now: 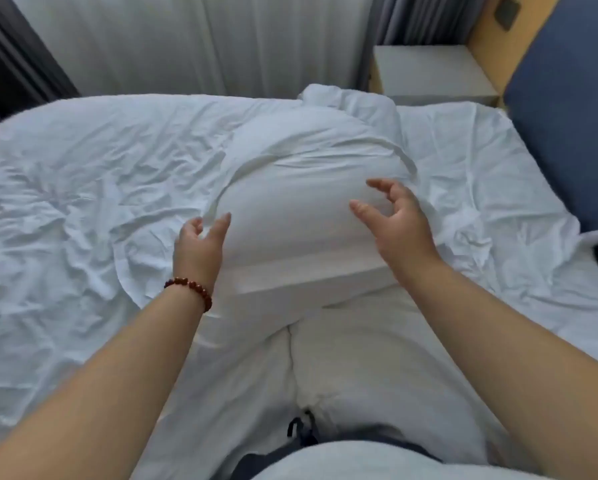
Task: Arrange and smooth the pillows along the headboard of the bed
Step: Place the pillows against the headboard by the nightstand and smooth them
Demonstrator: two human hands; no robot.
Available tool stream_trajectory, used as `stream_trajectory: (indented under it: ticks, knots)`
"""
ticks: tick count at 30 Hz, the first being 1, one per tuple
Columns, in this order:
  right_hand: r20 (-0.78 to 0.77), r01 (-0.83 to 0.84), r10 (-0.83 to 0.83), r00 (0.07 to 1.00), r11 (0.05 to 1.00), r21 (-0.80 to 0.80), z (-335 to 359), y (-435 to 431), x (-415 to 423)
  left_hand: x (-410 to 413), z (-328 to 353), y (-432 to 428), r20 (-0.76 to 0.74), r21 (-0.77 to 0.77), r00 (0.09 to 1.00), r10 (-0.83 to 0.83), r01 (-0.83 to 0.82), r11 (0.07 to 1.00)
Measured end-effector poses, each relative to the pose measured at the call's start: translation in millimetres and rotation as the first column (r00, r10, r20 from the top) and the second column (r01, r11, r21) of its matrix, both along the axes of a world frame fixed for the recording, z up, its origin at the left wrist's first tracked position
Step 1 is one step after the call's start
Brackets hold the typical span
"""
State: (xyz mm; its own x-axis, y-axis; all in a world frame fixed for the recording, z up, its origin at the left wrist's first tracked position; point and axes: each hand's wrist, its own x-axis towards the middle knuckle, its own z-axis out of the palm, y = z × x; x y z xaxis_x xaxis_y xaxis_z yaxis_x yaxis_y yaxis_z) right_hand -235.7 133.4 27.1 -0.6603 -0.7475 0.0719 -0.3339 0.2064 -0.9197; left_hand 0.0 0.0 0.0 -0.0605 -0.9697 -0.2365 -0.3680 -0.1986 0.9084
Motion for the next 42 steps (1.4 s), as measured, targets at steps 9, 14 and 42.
stream_trajectory:
  ticks: [9,14,42]
  knots:
    - [0.036,0.155,-0.195,0.98,0.867,0.474,-29,-85,-89,-50,8,-71,0.119,0.306,0.988,-0.095,0.054,0.95]
    - [0.191,0.152,-0.3,0.935,0.821,0.551,-65,-72,-92,-59,-12,-89,0.261,0.297,0.958,-0.114,0.033,0.954]
    - [0.084,0.271,-0.378,0.922,0.786,0.556,-48,206,-144,-216,-23,149,-0.21,0.417,0.949,-0.233,0.303,0.857]
